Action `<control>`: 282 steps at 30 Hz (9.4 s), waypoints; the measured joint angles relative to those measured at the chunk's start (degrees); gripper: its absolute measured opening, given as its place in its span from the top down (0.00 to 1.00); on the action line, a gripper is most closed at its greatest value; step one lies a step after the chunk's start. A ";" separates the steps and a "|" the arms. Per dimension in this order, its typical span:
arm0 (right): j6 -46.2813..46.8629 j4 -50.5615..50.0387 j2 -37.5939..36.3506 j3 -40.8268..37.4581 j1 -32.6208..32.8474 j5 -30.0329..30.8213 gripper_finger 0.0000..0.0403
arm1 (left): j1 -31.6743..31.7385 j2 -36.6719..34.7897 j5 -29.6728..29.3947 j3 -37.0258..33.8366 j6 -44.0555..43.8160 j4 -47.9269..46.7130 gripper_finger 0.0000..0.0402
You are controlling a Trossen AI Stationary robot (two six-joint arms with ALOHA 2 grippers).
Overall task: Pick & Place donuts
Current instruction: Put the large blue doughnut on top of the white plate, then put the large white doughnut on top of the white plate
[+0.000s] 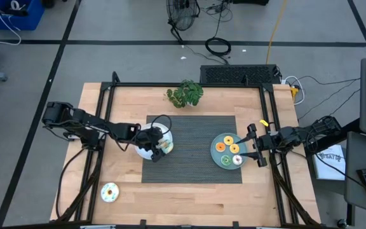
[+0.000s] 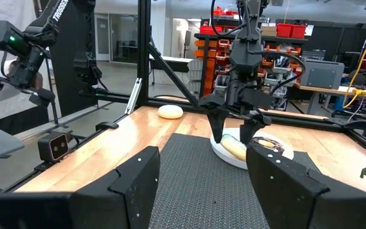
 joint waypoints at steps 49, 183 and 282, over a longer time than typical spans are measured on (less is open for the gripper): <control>0.00 -0.02 -0.01 0.00 -0.02 -0.01 0.45 | -4.56 -18.05 7.36 0.63 10.04 5.29 0.09; 0.00 0.00 -0.02 0.01 0.00 -0.02 0.45 | -45.61 19.06 9.87 25.03 -75.07 -49.63 0.68; 0.00 -0.02 0.00 -0.01 -0.02 0.00 0.45 | -7.23 14.32 -9.84 27.14 -20.75 -42.34 0.05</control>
